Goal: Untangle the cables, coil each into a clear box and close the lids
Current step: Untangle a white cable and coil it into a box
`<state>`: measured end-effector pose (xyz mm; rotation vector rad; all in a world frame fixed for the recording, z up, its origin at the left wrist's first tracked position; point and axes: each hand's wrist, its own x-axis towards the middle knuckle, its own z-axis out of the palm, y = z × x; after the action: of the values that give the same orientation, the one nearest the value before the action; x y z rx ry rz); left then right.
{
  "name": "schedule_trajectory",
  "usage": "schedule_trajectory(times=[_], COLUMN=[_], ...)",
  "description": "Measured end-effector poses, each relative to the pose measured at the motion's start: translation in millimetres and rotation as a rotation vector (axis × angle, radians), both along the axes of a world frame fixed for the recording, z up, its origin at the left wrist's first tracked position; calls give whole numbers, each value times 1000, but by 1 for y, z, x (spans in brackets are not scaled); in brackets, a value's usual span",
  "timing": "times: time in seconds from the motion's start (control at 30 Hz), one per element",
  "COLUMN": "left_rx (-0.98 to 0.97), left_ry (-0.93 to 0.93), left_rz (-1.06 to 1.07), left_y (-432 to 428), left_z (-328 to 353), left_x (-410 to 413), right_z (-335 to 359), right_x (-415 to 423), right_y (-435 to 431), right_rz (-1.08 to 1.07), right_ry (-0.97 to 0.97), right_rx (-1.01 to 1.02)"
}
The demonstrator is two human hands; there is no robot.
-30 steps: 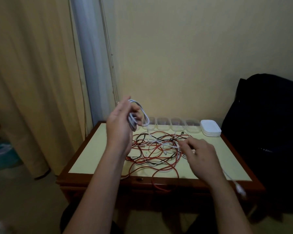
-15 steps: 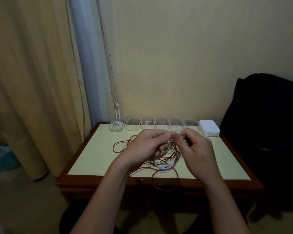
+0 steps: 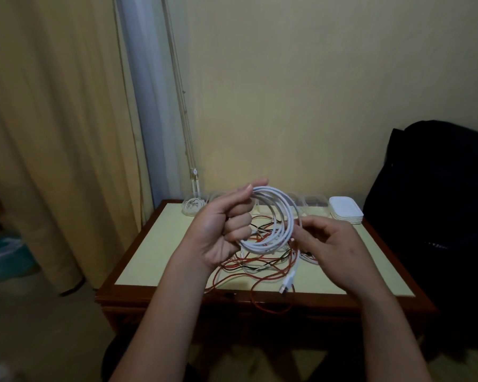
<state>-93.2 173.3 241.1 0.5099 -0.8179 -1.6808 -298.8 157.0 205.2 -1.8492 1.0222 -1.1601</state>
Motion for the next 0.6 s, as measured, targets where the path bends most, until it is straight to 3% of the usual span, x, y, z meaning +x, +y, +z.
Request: schedule_trajectory(times=[0.17,0.37,0.6], left_rx=[17,45,177], left_ry=[129,228,164], left_rz=[-118,-301,-133], left_y=[-2,-6,-4], left_z=[-2,-8,-4], left_x=[4,-8,-17], right_z=[2,1,4], right_x=[-3,5,17], right_y=[-2,-3,4], right_rz=[-118,-313,-169], right_ry=[21,-351,-792], right_rx=[-41,31,331])
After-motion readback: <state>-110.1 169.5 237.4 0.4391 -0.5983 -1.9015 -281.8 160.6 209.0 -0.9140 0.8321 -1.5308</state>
